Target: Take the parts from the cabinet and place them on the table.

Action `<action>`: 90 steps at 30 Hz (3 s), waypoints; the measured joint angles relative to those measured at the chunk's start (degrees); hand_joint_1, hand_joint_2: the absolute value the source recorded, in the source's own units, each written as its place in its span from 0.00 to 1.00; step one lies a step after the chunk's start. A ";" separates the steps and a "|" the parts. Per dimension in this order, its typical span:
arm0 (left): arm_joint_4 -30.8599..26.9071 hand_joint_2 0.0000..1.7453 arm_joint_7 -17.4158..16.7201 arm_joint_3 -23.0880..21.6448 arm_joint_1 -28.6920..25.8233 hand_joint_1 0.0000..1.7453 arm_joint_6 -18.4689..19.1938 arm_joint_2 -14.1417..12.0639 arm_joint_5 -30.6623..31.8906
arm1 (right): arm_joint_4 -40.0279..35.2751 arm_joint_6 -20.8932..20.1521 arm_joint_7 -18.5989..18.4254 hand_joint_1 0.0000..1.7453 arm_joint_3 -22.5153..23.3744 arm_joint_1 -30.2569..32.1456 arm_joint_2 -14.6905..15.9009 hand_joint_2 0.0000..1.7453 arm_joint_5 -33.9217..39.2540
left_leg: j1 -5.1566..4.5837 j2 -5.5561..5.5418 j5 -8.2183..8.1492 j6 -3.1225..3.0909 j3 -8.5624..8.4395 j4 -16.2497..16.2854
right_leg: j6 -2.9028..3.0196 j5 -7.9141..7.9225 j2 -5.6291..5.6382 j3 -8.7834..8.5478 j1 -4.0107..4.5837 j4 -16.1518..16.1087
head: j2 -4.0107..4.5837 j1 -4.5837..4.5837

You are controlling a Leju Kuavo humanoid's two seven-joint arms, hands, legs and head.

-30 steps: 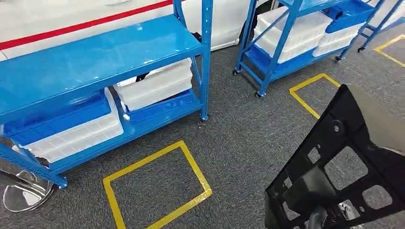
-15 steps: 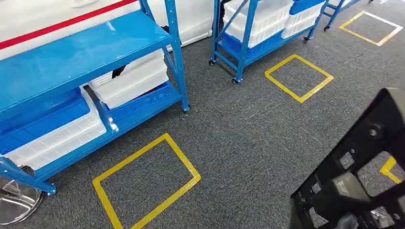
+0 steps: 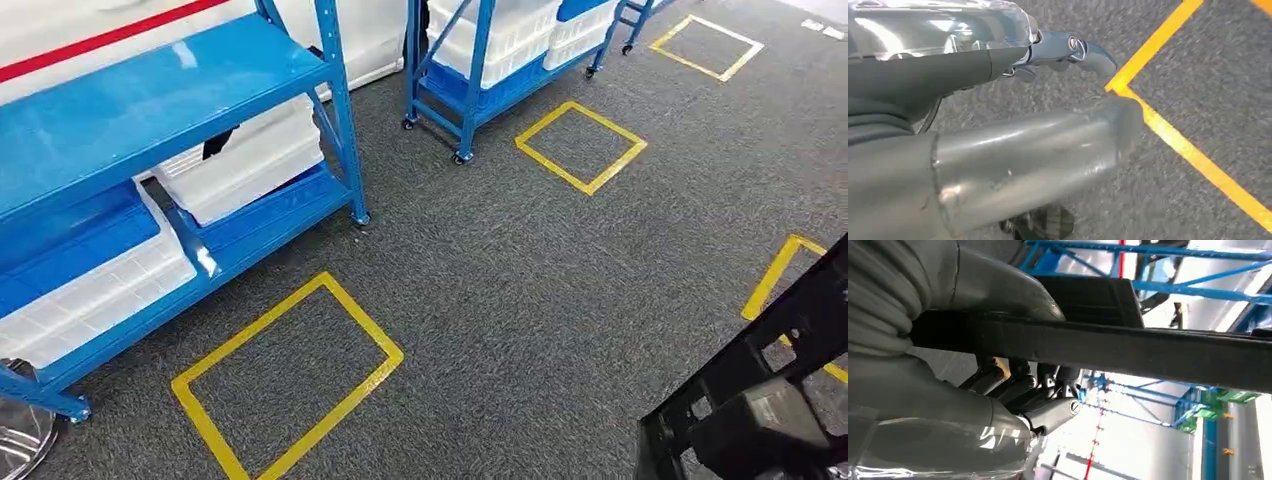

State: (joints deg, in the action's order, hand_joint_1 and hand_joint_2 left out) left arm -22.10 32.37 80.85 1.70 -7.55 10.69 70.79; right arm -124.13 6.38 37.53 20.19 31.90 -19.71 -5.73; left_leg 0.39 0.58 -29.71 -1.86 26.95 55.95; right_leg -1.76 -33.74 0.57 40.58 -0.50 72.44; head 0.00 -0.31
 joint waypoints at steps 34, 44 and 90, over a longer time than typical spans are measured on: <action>5.29 0.00 -3.93 1.29 3.35 0.00 0.85 -1.37 -2.16 | 0.57 -1.98 -1.83 1.00 -4.72 -1.75 -0.39 1.00 -11.29 | 0.19 1.29 0.67 0.98 3.49 2.78 | 0.59 0.49 -0.29 -1.26 -0.55 0.83 | 0.00 -0.15; 5.18 0.00 -4.67 1.33 2.07 0.00 6.93 -5.33 -2.31 | 0.57 -3.71 -0.83 1.00 -4.63 -1.79 -0.46 1.00 -10.72 | 0.03 0.42 -3.51 2.75 4.69 7.21 | 3.95 6.18 -1.14 -8.69 0.63 -15.09 | 0.00 0.15; 3.23 0.00 -7.01 1.33 1.17 0.00 8.64 -4.63 -1.18 | 0.72 -4.74 -1.94 1.00 -4.48 -1.86 -0.61 1.00 -8.87 | 0.50 -1.28 0.77 0.57 3.13 2.17 | 1.10 2.38 0.68 -4.17 0.69 -7.36 | 0.00 -0.61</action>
State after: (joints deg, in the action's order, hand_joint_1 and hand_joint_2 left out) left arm -18.86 25.36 82.18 2.87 1.09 6.05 69.61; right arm -123.40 1.64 35.58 15.72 30.04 -20.33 -14.60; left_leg 0.89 -0.70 -28.94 -1.29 30.09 58.12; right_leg -0.66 -31.36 1.25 36.41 0.19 65.08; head 0.00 -0.92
